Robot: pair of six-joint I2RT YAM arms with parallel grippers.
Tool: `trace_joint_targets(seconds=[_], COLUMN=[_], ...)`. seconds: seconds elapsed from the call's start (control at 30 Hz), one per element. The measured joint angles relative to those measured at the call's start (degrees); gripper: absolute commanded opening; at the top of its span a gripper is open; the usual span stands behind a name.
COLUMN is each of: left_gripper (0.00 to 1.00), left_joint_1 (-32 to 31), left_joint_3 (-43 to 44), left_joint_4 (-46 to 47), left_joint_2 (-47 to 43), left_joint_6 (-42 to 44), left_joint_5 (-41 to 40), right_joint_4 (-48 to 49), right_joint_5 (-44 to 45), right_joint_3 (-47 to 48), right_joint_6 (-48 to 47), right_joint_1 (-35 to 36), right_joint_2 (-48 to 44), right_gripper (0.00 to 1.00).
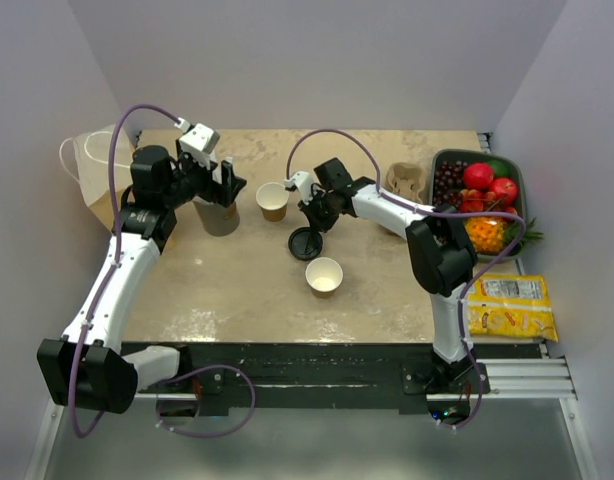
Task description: Pack the takeout coffee
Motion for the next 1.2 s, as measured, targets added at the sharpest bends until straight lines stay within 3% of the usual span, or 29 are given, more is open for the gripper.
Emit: trace_joint_targets(seconds=[0.4, 0.77, 1.0, 1.2], left_gripper=[0.87, 0.86, 0.85, 0.85], left_joint_1=[0.0, 0.0, -1.0, -6.2], left_joint_3=[0.0, -2.4, -7.2, -10.8], left_joint_4=[0.0, -1.4, -2.5, -2.0], left_joint_2=[-0.3, -2.1, -6.5, -9.7], left_joint_6=[0.0, 1.7, 2.6, 2.1], left_joint_5=[0.0, 0.6, 5.3, 7.8], right_joint_4=[0.1, 7.6, 14.1, 18.0], right_joint_5=[-0.7, -5.9, -1.7, 2.8], right_joint_3=[-0.3, -7.0, -19.8, -26.7], right_joint_6=[0.0, 0.9, -0.4, -5.0], right_joint_1=[-0.1, -0.9, -1.1, 1.0], right_joint_2=[-1.9, -16.3, -28.2, -43.4], right_gripper=[0.0, 0.0, 0.0, 0.0])
